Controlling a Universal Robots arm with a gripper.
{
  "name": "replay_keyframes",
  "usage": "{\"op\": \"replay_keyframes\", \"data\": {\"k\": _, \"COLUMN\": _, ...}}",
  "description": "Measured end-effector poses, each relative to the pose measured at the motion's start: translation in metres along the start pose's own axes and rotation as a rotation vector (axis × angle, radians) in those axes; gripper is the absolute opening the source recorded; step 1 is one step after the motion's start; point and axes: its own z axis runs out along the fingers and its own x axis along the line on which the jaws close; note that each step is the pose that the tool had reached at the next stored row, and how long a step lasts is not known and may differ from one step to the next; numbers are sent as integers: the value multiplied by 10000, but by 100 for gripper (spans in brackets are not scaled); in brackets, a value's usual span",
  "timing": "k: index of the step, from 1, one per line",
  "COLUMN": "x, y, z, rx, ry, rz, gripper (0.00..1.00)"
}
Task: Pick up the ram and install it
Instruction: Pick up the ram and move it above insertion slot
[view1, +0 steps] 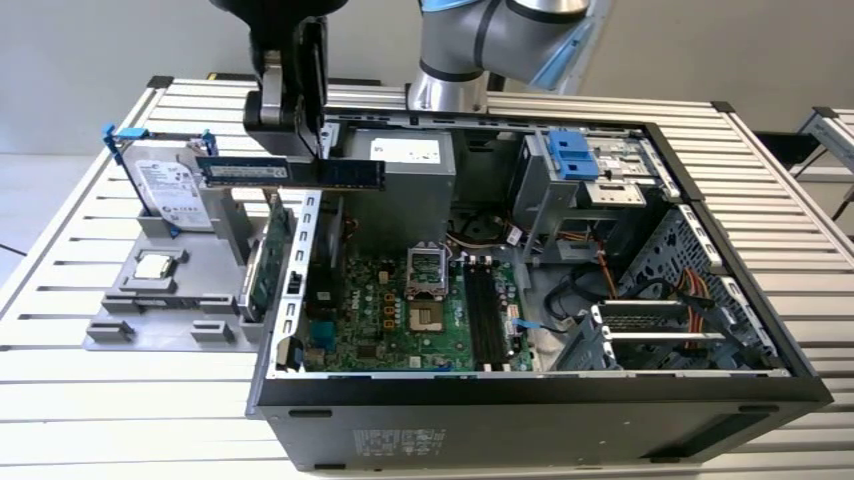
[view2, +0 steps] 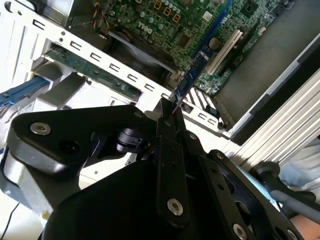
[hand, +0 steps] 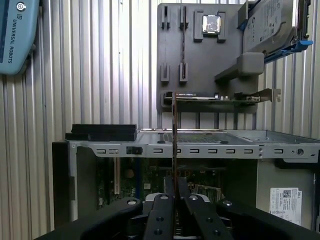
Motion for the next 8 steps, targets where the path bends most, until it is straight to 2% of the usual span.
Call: {"op": "replay_keyframes", "data": {"k": 8, "x": -1, "y": -47, "z": -12, "rx": 0, "ry": -1, "rz": 0, "gripper": 0}}
